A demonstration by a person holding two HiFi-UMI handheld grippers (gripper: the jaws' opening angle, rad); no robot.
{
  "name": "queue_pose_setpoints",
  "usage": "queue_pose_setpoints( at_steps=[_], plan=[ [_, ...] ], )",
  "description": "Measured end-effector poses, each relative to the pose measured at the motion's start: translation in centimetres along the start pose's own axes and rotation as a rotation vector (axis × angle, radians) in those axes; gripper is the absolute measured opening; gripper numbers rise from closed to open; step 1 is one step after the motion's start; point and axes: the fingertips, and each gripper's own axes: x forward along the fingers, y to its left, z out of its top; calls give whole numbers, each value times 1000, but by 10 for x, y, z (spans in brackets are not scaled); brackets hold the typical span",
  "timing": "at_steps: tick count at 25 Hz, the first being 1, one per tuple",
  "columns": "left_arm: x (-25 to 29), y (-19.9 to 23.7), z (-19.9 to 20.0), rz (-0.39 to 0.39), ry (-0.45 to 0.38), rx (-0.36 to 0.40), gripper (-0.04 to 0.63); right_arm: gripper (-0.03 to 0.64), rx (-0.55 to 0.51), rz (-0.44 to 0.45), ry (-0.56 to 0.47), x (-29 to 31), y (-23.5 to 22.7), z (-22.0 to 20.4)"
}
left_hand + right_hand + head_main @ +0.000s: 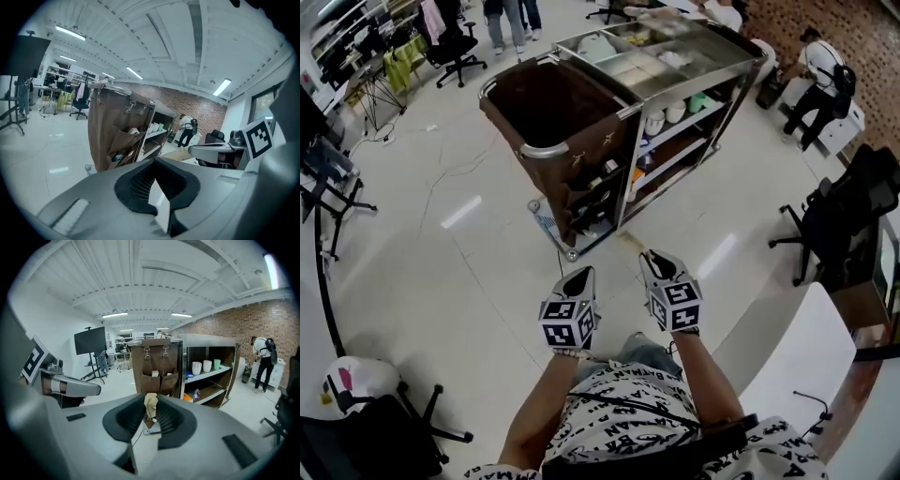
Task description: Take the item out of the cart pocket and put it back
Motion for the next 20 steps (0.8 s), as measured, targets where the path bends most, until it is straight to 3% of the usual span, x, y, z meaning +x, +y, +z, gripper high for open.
queue_pose_setpoints(
  at_steps=[6, 20],
  plan=[
    [-7, -12, 15, 30, -42, -31, 2, 83, 5, 56, -6, -14, 3, 7],
    [-19, -35, 42, 54, -117, -15, 2, 81, 27, 69, -71, -34, -23, 33]
  ],
)
